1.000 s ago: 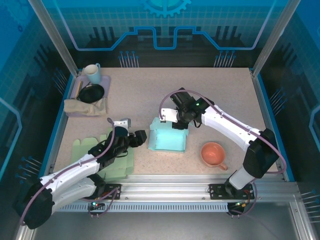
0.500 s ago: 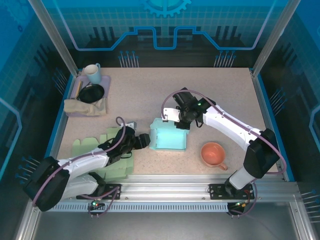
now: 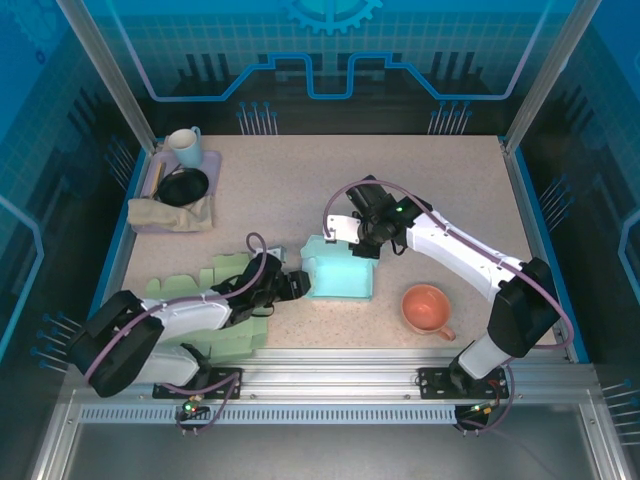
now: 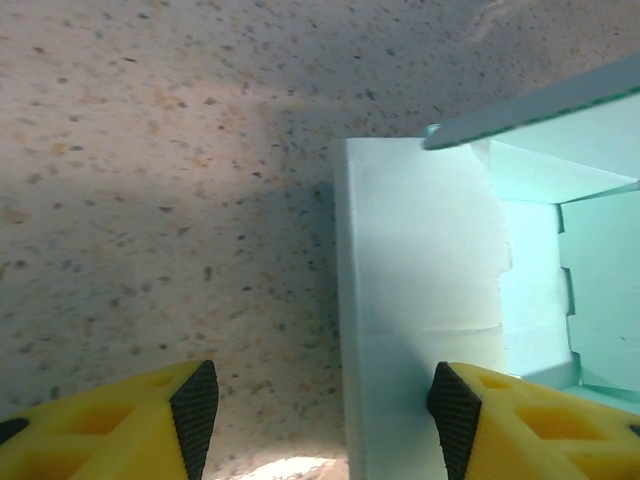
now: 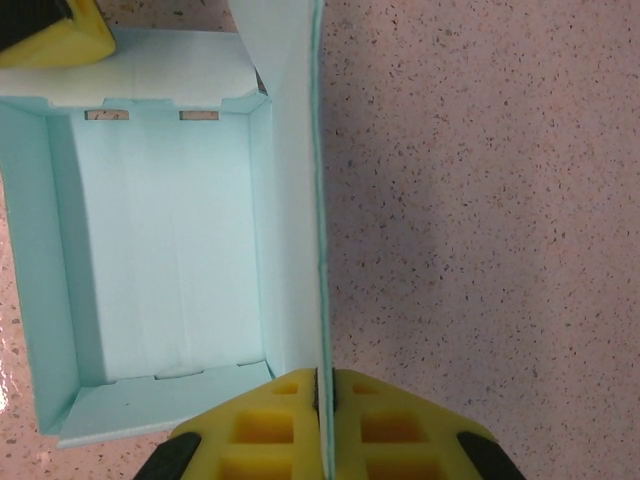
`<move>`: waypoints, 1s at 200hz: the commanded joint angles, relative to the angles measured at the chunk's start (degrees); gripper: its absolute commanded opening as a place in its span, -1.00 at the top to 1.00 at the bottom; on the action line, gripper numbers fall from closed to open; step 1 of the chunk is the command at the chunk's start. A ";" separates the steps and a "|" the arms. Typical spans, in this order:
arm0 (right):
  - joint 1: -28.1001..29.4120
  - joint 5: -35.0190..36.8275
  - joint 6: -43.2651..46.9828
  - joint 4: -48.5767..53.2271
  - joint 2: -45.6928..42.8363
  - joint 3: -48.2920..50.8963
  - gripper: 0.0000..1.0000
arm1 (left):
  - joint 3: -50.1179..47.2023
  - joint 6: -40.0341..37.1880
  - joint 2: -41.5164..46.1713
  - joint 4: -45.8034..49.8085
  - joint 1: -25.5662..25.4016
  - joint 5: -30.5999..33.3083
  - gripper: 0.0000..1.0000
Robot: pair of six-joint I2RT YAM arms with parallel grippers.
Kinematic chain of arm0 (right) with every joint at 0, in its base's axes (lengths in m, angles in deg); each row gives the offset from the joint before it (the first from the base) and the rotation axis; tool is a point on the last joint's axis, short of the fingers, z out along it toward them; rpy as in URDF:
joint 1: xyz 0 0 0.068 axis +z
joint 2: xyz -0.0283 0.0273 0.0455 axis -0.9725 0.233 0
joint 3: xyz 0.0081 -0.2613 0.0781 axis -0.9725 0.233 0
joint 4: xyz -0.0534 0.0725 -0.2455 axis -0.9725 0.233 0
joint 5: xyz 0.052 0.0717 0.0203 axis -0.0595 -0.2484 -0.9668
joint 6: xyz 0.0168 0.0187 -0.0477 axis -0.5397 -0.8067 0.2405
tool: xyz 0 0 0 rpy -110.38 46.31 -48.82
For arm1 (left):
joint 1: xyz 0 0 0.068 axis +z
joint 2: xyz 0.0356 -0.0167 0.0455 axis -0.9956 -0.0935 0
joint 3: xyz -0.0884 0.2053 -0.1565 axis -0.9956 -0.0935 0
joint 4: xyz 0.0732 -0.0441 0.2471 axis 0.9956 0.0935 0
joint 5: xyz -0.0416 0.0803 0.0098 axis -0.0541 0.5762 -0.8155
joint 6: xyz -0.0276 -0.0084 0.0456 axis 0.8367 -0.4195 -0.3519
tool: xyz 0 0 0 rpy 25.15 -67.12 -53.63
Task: Fold the paper box
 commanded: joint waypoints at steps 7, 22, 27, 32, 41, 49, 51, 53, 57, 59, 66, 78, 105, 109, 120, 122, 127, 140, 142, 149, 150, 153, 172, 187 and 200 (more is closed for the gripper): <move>-0.68 0.87 -1.16 -0.35 -0.15 0.40 0.92 | 2.71 1.07 -2.22 -2.24 -1.91 -0.30 -0.20; -0.74 0.76 -1.36 -0.42 -0.05 0.57 0.92 | 3.64 1.48 -3.47 -2.24 -2.77 0.30 -0.16; -0.86 0.74 -1.44 -0.50 -0.04 0.65 0.93 | 3.93 1.52 -3.85 -2.45 -3.01 0.33 -0.15; -0.84 0.68 -1.38 -0.52 -0.04 0.66 0.92 | 4.18 1.61 -4.11 -2.56 -3.36 0.36 -0.14; -0.82 0.73 -1.54 -0.62 0.09 0.67 0.92 | 4.69 1.71 -4.62 -2.61 -4.01 0.89 -0.12; -0.81 0.84 -1.69 -0.62 0.20 0.61 0.93 | 5.30 1.70 -5.08 -2.29 -4.69 1.55 -0.11; -0.82 0.82 -1.71 -0.55 0.22 0.63 0.93 | 5.43 1.70 -5.17 -2.21 -4.83 1.72 -0.11; -0.82 0.79 -1.71 -0.54 0.22 0.59 0.93 | 5.62 1.70 -5.31 -2.13 -4.92 1.80 -0.10; -0.87 0.94 -1.71 -0.53 0.31 0.54 0.92 | 5.88 1.77 -5.53 -1.94 -5.26 2.05 -0.09; -0.83 0.91 -1.71 -0.53 0.27 0.52 0.92 | 5.97 1.79 -5.64 -1.91 -5.41 2.19 -0.09; -0.85 1.08 -1.77 -0.53 0.40 0.49 0.93 | 6.33 1.87 -5.94 -1.89 -5.76 2.25 -0.08; -0.85 1.27 -1.84 -0.46 0.66 0.42 0.93 | 7.06 1.88 -6.39 -1.73 -6.25 2.37 -0.05; -0.91 1.97 -1.96 -0.27 1.19 0.14 0.93 | 9.47 1.11 -7.56 1.06 -7.62 4.25 0.05; -0.92 2.07 -2.05 -0.27 1.27 0.15 0.93 | 9.66 0.94 -7.81 1.36 -7.84 4.52 0.07; -1.01 2.27 -2.13 -0.27 1.24 0.14 0.93 | 10.11 0.91 -8.42 1.71 -8.31 4.82 0.12; -1.05 2.28 -2.15 -0.27 1.27 0.14 0.93 | 10.17 0.91 -8.51 1.71 -8.35 4.84 0.13; -1.00 2.27 -2.20 -0.27 1.22 0.13 0.94 | 10.25 1.09 -8.73 1.58 -8.47 4.83 0.14; -1.26 2.09 -2.29 -0.49 1.33 0.31 0.94 | 10.51 1.10 -9.03 1.49 -8.93 4.90 0.21; -1.26 2.08 -2.32 -0.52 1.36 0.31 0.93 | 10.56 1.09 -9.04 1.56 -8.92 5.02 0.21; -1.38 2.08 -2.41 -0.62 1.45 0.31 0.94 | 10.87 1.00 -9.16 1.92 -9.15 5.37 0.23; -1.41 2.09 -2.46 -0.66 1.50 0.31 0.93 | 10.94 0.91 -9.20 1.94 -9.21 5.49 0.23; -1.37 2.17 -2.50 -0.62 1.58 0.31 0.93 | 11.14 0.91 -9.23 2.34 -9.33 5.77 0.23; -1.35 2.62 -2.68 -0.20 2.13 -0.02 0.94 | 12.59 0.35 -9.31 4.52 -10.14 7.53 0.24; -1.35 2.90 -2.77 0.01 2.29 -0.13 0.94 | 13.91 -0.24 -9.58 6.68 -10.77 9.49 0.23; -1.43 3.07 -2.84 0.00 2.25 -0.04 0.94 | 15.36 -1.03 -10.07 9.11 -11.58 11.98 0.23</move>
